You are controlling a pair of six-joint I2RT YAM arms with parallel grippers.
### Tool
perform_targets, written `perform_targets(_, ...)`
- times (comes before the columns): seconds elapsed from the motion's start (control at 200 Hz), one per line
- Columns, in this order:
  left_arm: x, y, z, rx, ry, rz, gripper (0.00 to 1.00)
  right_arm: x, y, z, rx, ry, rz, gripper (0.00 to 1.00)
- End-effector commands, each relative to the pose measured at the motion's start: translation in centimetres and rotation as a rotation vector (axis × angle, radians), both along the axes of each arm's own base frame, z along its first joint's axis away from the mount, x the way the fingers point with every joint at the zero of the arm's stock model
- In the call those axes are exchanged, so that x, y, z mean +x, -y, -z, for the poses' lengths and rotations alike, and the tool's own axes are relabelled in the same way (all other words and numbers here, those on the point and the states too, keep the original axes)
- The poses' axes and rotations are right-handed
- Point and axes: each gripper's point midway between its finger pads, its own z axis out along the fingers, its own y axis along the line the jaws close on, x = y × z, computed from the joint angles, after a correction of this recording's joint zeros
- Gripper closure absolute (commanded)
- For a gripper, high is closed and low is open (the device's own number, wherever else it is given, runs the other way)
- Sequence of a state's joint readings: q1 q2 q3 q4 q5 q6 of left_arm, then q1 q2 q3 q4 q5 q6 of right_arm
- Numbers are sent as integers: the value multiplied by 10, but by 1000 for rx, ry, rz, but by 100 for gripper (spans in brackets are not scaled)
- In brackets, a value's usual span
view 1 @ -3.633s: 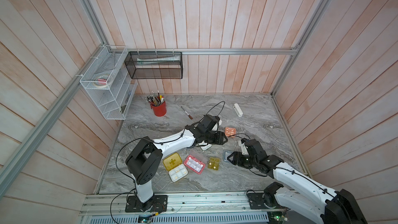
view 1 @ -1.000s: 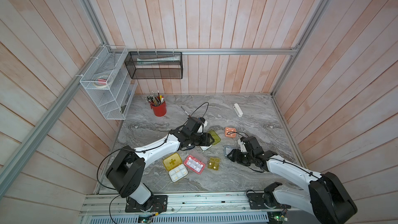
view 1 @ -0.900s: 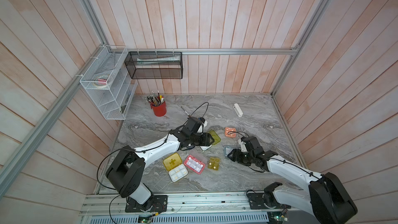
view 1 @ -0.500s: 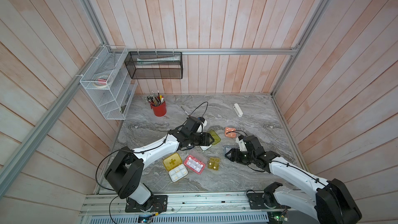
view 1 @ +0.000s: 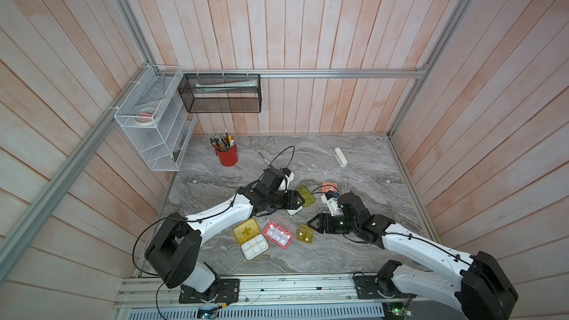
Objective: Close pillboxes
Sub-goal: Move the pillbox to the center of the board.
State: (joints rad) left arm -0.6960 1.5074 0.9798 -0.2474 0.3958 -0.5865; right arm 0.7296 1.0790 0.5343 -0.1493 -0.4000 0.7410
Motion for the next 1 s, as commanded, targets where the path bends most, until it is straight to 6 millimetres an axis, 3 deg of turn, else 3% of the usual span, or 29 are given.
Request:
perform_targets(0.0,-3,-6,-3,-5,12,5,43,5,-5,-9,0,20,23,35)
perform_targets(0.27,-8,-10,1,-7,2,8,43,3,-2,-10,3,20,44,35)
perform_targets(0.505,-7,-10,-2,-10,12,6,43,-21,-11,-12,30,15,21,35)
perform_targets(0.75,-6,-8,-3,-21,11,8,43,-48,-28,6,27,-36,-6,35)
perform_targets(0.995,-9,-13,-5,-19,14,2,43,-49,-44,16,-5,-36,-26,35)
